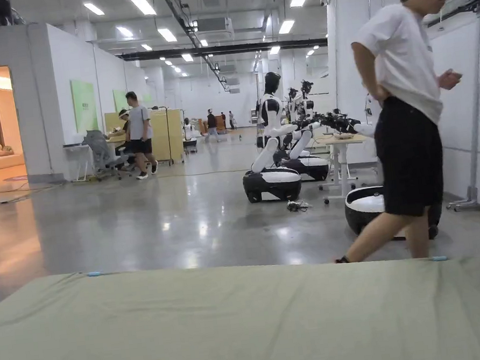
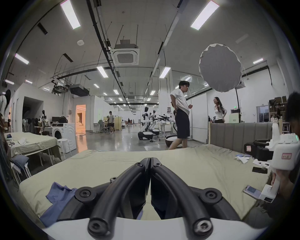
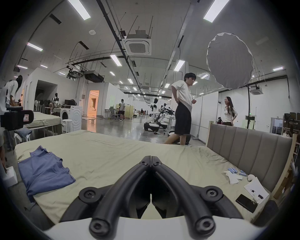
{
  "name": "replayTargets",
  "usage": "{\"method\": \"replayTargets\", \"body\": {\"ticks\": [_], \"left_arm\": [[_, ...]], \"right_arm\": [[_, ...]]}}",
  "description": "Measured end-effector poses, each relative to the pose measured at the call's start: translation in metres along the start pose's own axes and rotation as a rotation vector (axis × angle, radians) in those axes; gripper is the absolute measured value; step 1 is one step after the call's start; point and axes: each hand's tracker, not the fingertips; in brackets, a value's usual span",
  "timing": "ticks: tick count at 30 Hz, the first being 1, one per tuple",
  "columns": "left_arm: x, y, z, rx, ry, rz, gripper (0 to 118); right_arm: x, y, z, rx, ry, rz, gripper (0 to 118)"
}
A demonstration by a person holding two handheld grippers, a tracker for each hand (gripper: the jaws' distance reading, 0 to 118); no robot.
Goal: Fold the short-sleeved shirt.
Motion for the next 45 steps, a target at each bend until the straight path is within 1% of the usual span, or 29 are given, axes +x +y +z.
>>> {"method": "replayTargets", "body": {"ticks": [4,6,9,10,11,13,16,18,25,27,29,30,31,33,34,35,36,37,38,39,40,41,42,43,44,45], "left_arm": [[0.004,0.007,0.005,0.030,0.013,-0.049,3],[0.004,0.010,0.003,0.015,0.039,-0.044,3],[0.005,0.014,0.006,0.027,0.013,-0.015,3],[0.005,0.014,0.008,0.032,0.015,-0.016,3],[0.007,0.014,0.010,0.040,0.016,-0.019,3],[0.009,0.016,0.012,0.043,0.017,-0.024,3],[0.010,0.016,0.012,0.031,0.010,-0.027,3],[0.012,0.016,0.013,0.022,0.014,-0.040,3],[0.010,0.020,0.016,0.000,0.020,-0.073,3],[0.010,0.022,0.017,-0.004,0.027,-0.078,3],[0.010,0.024,0.017,-0.010,0.037,-0.106,3],[0.011,0.024,0.017,-0.017,0.042,-0.143,3],[0.014,0.024,0.016,-0.028,0.043,-0.202,3],[0.021,0.020,0.015,-0.067,0.008,-0.370,3],[0.028,0.015,0.014,-0.102,-0.002,-0.546,3],[0.036,0.006,0.012,-0.121,0.037,-0.742,3],[0.030,-0.010,0.010,-0.132,0.063,-0.907,3],[0.029,-0.026,0.009,-0.144,0.058,-1.078,3],[0.029,-0.040,0.008,-0.159,0.043,-1.218,3],[0.029,-0.049,0.008,-0.169,0.037,-1.289,3],[0.026,-0.060,0.010,-0.212,-0.001,-1.355,3],[0.024,-0.068,0.011,-0.234,-0.035,-1.400,3],[0.024,-0.075,0.012,-0.244,-0.043,-1.438,3],[0.023,-0.082,0.015,-0.241,-0.058,-1.490,3],[0.019,-0.088,0.018,-0.212,-0.047,-1.538,3],[0.017,-0.090,0.019,-0.215,-0.047,-1.552,3]], "right_arm": [[0.004,0.000,0.000,-0.001,0.000,-0.027,0],[0.005,0.000,0.001,-0.002,-0.002,-0.042,0],[0.005,0.001,0.003,-0.007,0.002,-0.041,0],[0.003,0.001,0.005,0.002,-0.003,-0.005,0],[-0.001,0.000,0.008,0.013,-0.020,0.049,0],[-0.006,0.000,0.009,0.006,-0.037,0.099,0],[-0.005,-0.001,0.008,0.001,-0.002,0.051,0],[-0.003,-0.001,0.010,0.012,-0.002,0.034,0],[0.004,-0.001,0.011,0.005,-0.008,0.012,0],[0.004,-0.002,0.013,0.000,-0.013,0.030,0],[0.001,-0.003,0.015,-0.008,-0.025,0.110,0],[-0.001,-0.004,0.016,-0.012,-0.023,0.149,0],[-0.002,-0.005,0.016,-0.015,-0.014,0.222,0],[-0.008,-0.007,0.016,-0.021,-0.015,0.416,0],[-0.012,-0.010,0.015,-0.019,-0.029,0.554,0],[-0.017,-0.015,0.015,-0.016,-0.037,0.729,0],[-0.021,-0.021,0.015,-0.009,-0.048,0.874,0],[-0.025,-0.030,0.014,0.001,-0.055,1.061,0],[-0.029,-0.043,0.013,0.006,-0.064,1.259,0],[-0.029,-0.053,0.013,0.025,-0.071,1.388,0],[-0.029,-0.067,0.012,0.057,-0.082,1.525,0],[-0.027,-0.077,0.012,0.086,-0.070,1.614,0],[-0.024,-0.083,0.013,0.095,-0.043,1.650,0],[-0.022,-0.084,0.015,0.088,-0.004,1.659,0],[-0.021,-0.085,0.017,0.095,0.011,1.643,0],[-0.021,-0.084,0.018,0.093,0.007,1.627,0]]}}
